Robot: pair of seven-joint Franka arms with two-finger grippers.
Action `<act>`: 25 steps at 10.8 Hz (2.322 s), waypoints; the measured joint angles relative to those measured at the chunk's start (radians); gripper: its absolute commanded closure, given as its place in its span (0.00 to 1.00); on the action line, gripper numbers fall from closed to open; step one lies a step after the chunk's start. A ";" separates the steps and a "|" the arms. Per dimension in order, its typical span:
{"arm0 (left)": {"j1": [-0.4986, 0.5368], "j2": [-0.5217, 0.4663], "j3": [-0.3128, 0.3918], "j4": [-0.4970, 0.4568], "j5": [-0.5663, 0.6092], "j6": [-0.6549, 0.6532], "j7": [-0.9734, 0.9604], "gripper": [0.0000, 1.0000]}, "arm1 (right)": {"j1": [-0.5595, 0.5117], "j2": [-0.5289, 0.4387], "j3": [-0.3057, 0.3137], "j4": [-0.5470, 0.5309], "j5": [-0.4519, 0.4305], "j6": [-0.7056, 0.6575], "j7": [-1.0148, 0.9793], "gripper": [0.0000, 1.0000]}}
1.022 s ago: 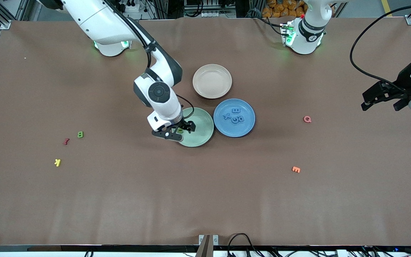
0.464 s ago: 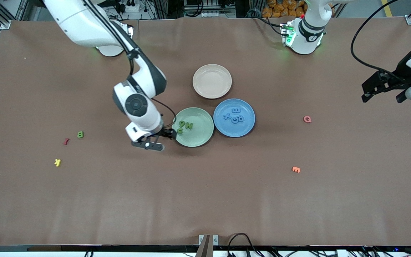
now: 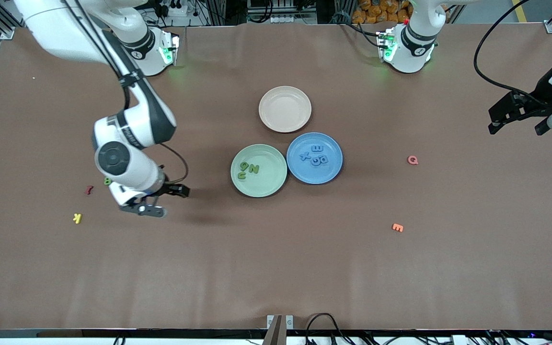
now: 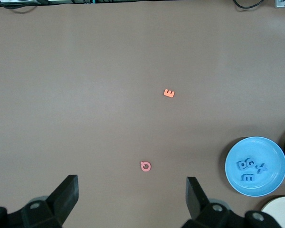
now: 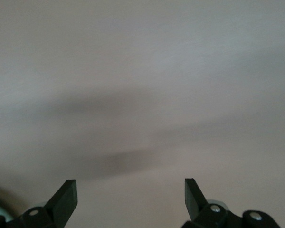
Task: Sort letters by color into matching plates
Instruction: 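Move the right gripper down over the green letter 'B'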
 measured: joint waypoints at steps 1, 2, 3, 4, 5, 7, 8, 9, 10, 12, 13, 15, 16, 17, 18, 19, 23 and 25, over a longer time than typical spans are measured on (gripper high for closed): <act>0.001 0.000 0.001 0.000 0.001 0.000 0.006 0.00 | -0.038 -0.005 0.000 -0.018 0.000 0.024 -0.032 0.00; 0.003 0.000 0.004 -0.002 0.001 0.000 0.020 0.00 | -0.077 -0.011 0.000 -0.052 0.000 0.078 -0.090 0.00; 0.006 0.001 0.006 -0.004 0.001 0.000 0.028 0.00 | -0.117 -0.017 0.000 -0.098 0.000 0.150 -0.158 0.00; 0.007 0.003 0.008 -0.005 0.001 0.000 0.031 0.00 | -0.156 -0.025 -0.001 -0.148 0.000 0.209 -0.234 0.00; 0.006 0.004 0.008 -0.005 0.001 0.000 0.032 0.00 | -0.191 -0.033 0.000 -0.188 0.000 0.239 -0.316 0.00; 0.006 0.008 0.008 -0.006 0.001 0.000 0.032 0.00 | -0.241 -0.058 0.000 -0.240 0.000 0.253 -0.455 0.00; 0.006 0.011 0.008 -0.006 0.001 0.002 0.032 0.00 | -0.260 -0.073 0.000 -0.263 0.000 0.261 -0.511 0.00; 0.006 0.012 0.008 -0.005 0.001 0.007 0.032 0.00 | -0.279 -0.086 0.000 -0.287 0.000 0.275 -0.558 0.00; 0.006 0.014 0.008 -0.005 0.001 0.010 0.032 0.00 | -0.302 -0.097 0.000 -0.311 -0.001 0.288 -0.611 0.00; 0.006 0.015 0.008 -0.005 0.001 0.011 0.032 0.00 | -0.360 -0.109 -0.001 -0.341 -0.002 0.298 -0.704 0.00; 0.006 0.015 0.008 -0.005 0.001 0.011 0.032 0.00 | -0.385 -0.109 -0.002 -0.344 -0.003 0.298 -0.733 0.00; 0.006 0.015 0.008 -0.005 0.001 0.011 0.032 0.00 | -0.415 -0.109 -0.007 -0.349 -0.031 0.306 -0.760 0.00; 0.006 0.015 0.007 -0.005 0.001 0.012 0.032 0.00 | -0.418 -0.108 -0.017 -0.359 -0.054 0.323 -0.760 0.00; 0.005 0.015 0.007 -0.004 -0.002 0.012 0.032 0.00 | -0.420 -0.103 -0.027 -0.373 -0.066 0.351 -0.761 0.00; 0.005 0.015 0.007 -0.004 -0.002 0.012 0.032 0.00 | -0.426 -0.098 -0.030 -0.388 -0.073 0.380 -0.761 0.00; 0.005 0.015 0.007 -0.004 -0.005 0.012 0.032 0.00 | -0.431 -0.094 -0.030 -0.402 -0.077 0.401 -0.762 0.00; 0.006 0.016 0.008 -0.004 -0.009 0.012 0.032 0.00 | -0.437 -0.059 -0.031 -0.468 -0.077 0.508 -0.762 0.00; 0.006 0.017 0.008 -0.004 -0.009 0.012 0.032 0.00 | -0.444 -0.052 -0.032 -0.486 -0.077 0.524 -0.762 0.00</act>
